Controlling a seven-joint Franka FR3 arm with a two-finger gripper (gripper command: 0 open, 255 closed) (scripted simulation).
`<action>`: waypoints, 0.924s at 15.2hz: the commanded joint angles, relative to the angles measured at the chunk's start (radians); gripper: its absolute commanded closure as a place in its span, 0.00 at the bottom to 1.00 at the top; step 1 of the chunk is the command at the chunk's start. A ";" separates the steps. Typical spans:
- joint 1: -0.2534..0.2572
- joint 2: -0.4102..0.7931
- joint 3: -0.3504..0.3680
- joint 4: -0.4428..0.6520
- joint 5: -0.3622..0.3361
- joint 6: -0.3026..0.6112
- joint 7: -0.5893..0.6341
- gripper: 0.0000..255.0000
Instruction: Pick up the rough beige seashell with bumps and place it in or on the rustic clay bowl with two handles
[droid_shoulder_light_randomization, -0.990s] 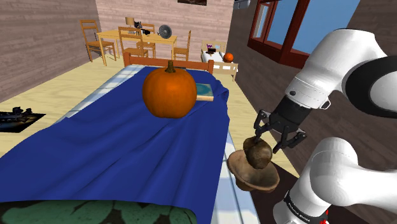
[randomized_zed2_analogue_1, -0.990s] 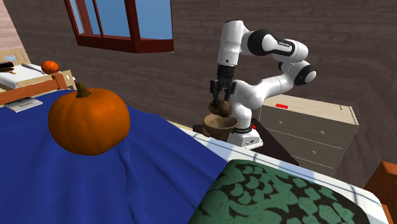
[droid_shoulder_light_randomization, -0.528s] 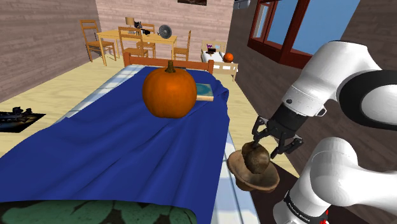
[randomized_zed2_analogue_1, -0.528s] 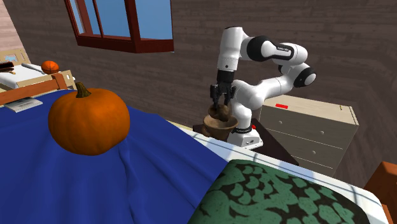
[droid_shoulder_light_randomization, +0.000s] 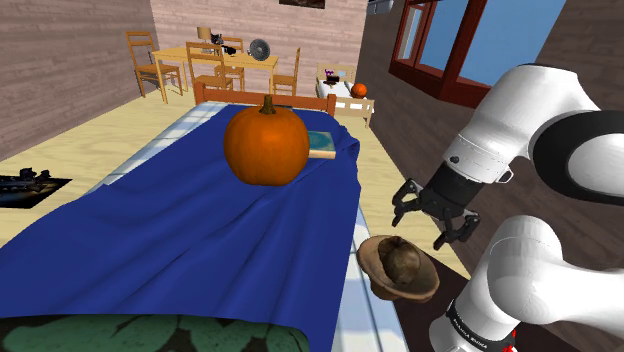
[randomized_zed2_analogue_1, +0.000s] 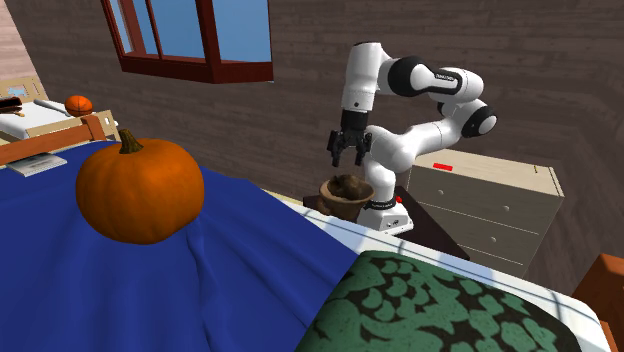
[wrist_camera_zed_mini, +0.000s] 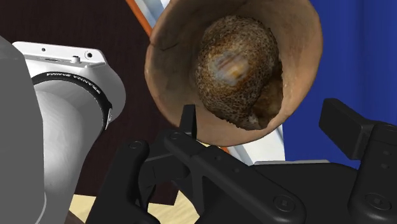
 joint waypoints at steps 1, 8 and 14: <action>0.000 0.000 0.000 0.000 0.000 0.000 0.000 0.00; -0.021 0.044 -0.055 0.136 -0.050 -0.095 0.000 0.00; -0.021 0.044 -0.055 0.136 -0.050 -0.095 0.000 0.00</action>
